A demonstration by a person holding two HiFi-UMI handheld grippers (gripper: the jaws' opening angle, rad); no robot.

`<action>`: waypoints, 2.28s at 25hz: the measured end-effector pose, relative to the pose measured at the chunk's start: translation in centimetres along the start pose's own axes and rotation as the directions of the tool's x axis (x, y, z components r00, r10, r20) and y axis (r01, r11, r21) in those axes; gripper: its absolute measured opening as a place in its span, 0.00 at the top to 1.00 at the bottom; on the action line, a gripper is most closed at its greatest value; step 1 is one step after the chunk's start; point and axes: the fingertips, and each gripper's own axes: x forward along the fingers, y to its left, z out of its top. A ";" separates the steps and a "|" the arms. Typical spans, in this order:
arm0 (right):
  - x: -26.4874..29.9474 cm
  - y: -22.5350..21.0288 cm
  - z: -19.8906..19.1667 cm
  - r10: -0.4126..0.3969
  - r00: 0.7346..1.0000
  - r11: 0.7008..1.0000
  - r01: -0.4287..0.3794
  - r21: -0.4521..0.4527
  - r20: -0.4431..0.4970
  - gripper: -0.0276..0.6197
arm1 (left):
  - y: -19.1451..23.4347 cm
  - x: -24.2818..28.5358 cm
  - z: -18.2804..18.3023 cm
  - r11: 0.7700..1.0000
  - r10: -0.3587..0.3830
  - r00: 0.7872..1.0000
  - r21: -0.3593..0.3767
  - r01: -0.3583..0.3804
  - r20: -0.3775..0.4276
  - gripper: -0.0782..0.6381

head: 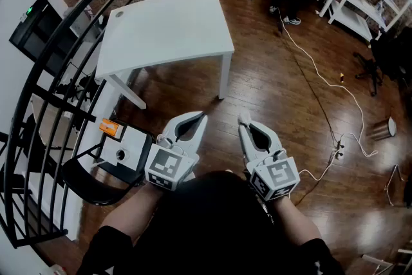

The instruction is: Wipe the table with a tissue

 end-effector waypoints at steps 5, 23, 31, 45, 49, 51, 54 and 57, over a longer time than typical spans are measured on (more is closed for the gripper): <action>-0.3 -0.7 0.0 0.007 1.000 1.000 -0.007 -0.002 0.002 0.93 | -0.5 0.6 0.0 1.000 0.006 1.000 0.001 -0.006 -0.002 0.87; -1.7 -4.0 0.1 0.056 0.998 0.998 -0.056 -0.006 0.005 0.93 | -2.6 3.4 0.2 0.999 0.054 0.998 0.004 -0.054 -0.012 0.87; -2.6 -5.2 0.2 0.080 0.997 0.997 -0.080 -0.004 0.002 0.93 | -3.9 4.3 0.3 0.997 0.076 0.997 -0.003 -0.076 -0.016 0.87; -0.5 -6.3 -0.3 0.074 0.997 0.997 -0.074 0.006 -0.033 0.93 | -2.0 5.6 -0.4 0.996 0.081 0.996 -0.024 -0.082 -0.032 0.87; 1.8 -6.7 -0.5 0.064 0.997 0.998 -0.064 0.004 -0.039 0.93 | 0.0 6.7 -1.0 0.997 0.068 0.997 -0.032 -0.069 -0.036 0.87; 3.0 -6.8 -0.6 0.059 0.997 0.998 -0.059 0.000 -0.043 0.93 | 1.1 7.3 -1.2 0.998 0.060 0.998 -0.034 -0.062 -0.035 0.87; 5.3 -7.1 -0.5 0.042 0.998 0.999 -0.042 0.003 -0.053 0.93 | 3.2 8.4 -1.5 0.998 0.042 0.998 -0.038 -0.043 -0.041 0.87; 8.0 -7.5 0.0 0.023 0.998 1.000 -0.022 0.007 -0.060 0.93 | 5.7 9.7 -1.5 0.999 0.020 0.999 -0.041 -0.022 -0.048 0.87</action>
